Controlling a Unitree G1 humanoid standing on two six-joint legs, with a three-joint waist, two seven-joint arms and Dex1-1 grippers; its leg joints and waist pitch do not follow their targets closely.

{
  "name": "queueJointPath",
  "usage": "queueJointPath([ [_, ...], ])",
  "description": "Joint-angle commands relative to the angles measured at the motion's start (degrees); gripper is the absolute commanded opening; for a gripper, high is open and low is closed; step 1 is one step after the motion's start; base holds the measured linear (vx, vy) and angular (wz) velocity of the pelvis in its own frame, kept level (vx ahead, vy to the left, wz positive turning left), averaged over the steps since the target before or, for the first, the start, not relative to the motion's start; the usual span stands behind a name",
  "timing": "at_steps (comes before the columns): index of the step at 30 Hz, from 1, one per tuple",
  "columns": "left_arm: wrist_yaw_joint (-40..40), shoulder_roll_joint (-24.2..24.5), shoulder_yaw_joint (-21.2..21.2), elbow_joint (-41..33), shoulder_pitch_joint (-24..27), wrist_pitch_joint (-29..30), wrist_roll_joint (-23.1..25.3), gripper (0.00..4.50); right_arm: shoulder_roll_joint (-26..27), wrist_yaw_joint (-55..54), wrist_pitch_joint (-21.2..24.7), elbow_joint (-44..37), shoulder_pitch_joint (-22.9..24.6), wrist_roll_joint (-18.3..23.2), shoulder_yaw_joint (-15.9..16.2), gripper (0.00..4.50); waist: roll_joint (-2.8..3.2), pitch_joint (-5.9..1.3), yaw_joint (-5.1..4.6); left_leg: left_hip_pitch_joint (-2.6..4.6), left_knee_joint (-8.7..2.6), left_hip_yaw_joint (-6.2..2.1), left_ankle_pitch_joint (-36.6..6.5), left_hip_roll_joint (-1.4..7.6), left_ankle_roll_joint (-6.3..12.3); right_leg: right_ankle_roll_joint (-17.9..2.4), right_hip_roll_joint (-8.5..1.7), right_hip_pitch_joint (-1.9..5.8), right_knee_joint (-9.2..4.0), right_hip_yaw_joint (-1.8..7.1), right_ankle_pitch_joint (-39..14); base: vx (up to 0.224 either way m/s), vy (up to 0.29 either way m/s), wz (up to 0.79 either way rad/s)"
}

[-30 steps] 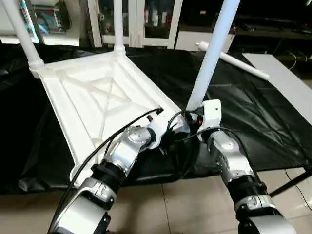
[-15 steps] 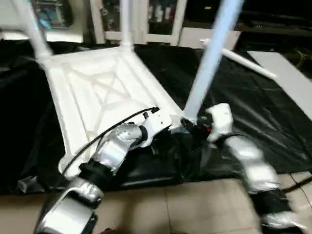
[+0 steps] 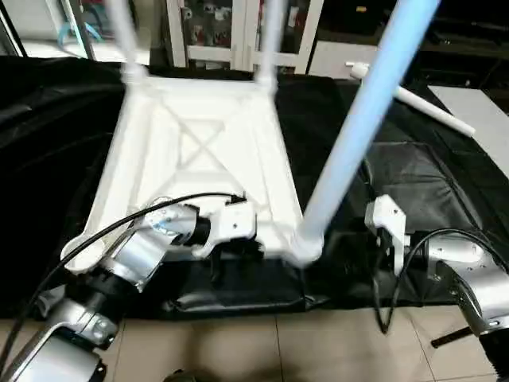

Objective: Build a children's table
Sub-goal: Rotate leg to tighten

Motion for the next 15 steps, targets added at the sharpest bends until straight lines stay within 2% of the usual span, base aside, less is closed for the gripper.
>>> queueJointPath([
  [1,-5.2,0.1,-7.4,1.0,2.8,1.1,2.0,0.0,-0.7,1.9,0.3,-0.8,-0.5,0.7,0.6,4.48,0.4,-2.86,-0.25,1.43,-3.79,-0.56,-12.7,2.3,2.35,-13.4,-2.95,1.94,-3.17,2.42,-7.9,0.0,0.0,0.0],
  [2,-6.2,0.5,-7.6,0.2,3.0,1.6,1.8,0.0,-0.3,2.6,0.5,-0.4,-1.0,0.8,0.9,4.48,0.42,-2.77,-0.24,1.46,-3.86,-0.54,-13.6,2.3,1.85,-13.1,-2.93,1.83,-3.31,2.47,-9.1,0.0,0.0,0.0],
  [3,-6.9,0.8,-7.7,-0.5,3.1,2.0,1.7,0.0,0.4,3.5,0.0,0.6,-1.8,0.7,1.4,4.48,0.16,-2.7,-0.22,1.65,-3.92,-0.49,-15.4,2.31,1.13,-12.5,-2.96,1.54,-3.5,2.56,-11.4,0.0,0.0,0.0],
  [4,-7.3,1.0,-7.7,-0.9,3.1,2.2,1.8,0.0,1.1,4.2,-0.7,1.9,-2.8,0.2,2.0,4.48,0.12,-2.61,-0.38,1.5,-4.03,-0.58,-16.5,2.19,0.63,-11.9,-2.96,1.46,-3.6,2.65,-13.6,-0.062,0.014,0.03],
  [5,-7.3,1.0,-7.6,-1.0,3.1,2.2,1.9,0.0,1.4,4.4,-1.1,2.4,-3.2,-0.1,2.2,4.48,0.11,-2.6,-0.38,1.48,-4.09,-0.62,-16.8,2.21,0.38,-11.5,-3.01,1.44,-3.7,2.7,-14.4,0.0,0.0,0.0],
  [6,-7.2,1.0,-7.5,-1.0,3.1,2.2,2.1,0.0,1.5,4.8,-1.6,3.1,-3.7,-0.5,2.7,4.48,-0.15,-2.64,-0.37,1.64,-4.01,-0.55,-16.8,2.21,0.17,-11.0,-3.01,1.27,-3.82,2.81,-14.9,0.0,0.0,0.0],
  [7,-7.1,1.1,-7.5,-1.0,3.0,2.1,2.3,0.0,1.5,5.2,-2.2,3.8,-4.2,-1.0,3.3,4.48,-0.02,-2.63,-0.27,1.73,-3.92,-0.48,-16.7,2.17,0.27,-10.9,-2.98,1.12,-3.83,2.93,-15.0,0.0,0.0,0.0],
  [9,-6.7,1.2,-7.2,-0.9,2.9,2.1,2.5,0.0,1.4,6.3,-3.5,4.9,-4.9,-2.1,4.4,4.32,-0.48,-2.7,-0.39,1.25,-3.9,-0.56,-15.7,2.05,0.41,-10.3,-2.97,1.45,-3.72,3.0,-15.1,0.0,0.0,0.0],
  [10,-6.7,1.3,-7.1,-0.8,2.8,2.1,2.5,0.0,1.3,6.8,-4.3,5.3,-5.2,-2.6,4.8,4.22,-0.3,-2.76,-0.37,1.18,-3.86,-0.58,-14.8,2.04,0.64,-10.2,-3.0,1.44,-3.6,3.02,-14.5,0.0,0.0,0.0],
  [15,-6.5,1.7,-7.1,-1.1,2.8,2.6,2.8,0.0,0.8,9.5,-6.3,7.3,-6.4,-4.3,6.3,3.97,-0.44,-3.02,-0.58,1.08,-3.58,-0.51,-12.5,1.91,1.66,-11.0,-2.74,1.6,-3.14,2.92,-10.8,0.0,0.0,0.0],
])
